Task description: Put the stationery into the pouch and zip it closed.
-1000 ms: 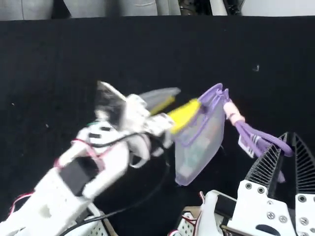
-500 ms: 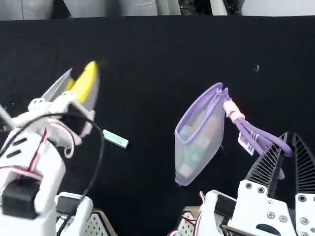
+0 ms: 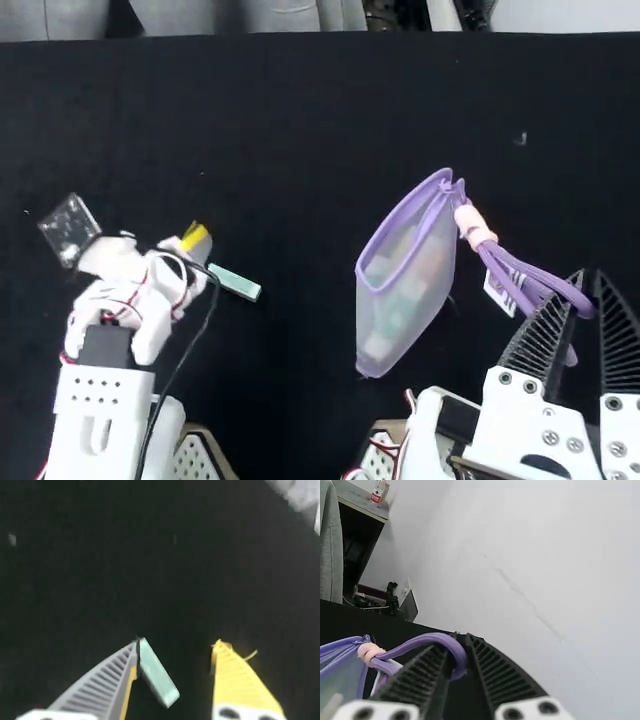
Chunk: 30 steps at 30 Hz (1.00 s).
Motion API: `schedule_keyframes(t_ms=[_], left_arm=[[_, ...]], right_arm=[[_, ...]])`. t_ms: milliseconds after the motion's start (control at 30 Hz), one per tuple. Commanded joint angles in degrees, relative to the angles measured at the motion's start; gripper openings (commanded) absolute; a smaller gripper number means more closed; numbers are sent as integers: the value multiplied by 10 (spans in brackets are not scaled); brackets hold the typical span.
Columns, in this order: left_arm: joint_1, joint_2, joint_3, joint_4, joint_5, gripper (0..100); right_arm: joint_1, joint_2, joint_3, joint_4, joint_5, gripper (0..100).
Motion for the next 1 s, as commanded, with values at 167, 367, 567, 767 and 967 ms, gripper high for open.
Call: schedule_keyframes(t_ms=[167, 367, 567, 767, 967], left_arm=[[84, -5, -20, -6, 61, 241], [80, 49, -63, 8, 69, 241], [58, 200, -226, 89, 69, 242], [83, 369, -329, 204, 90, 243], [35, 546, -399, 236, 113, 216]], right_arm=[[4, 1, -9, 4, 6, 11], [4, 1, -9, 4, 6, 11], [4, 1, -9, 4, 6, 11], [4, 1, -9, 4, 6, 11], [4, 2, -9, 4, 4, 11]])
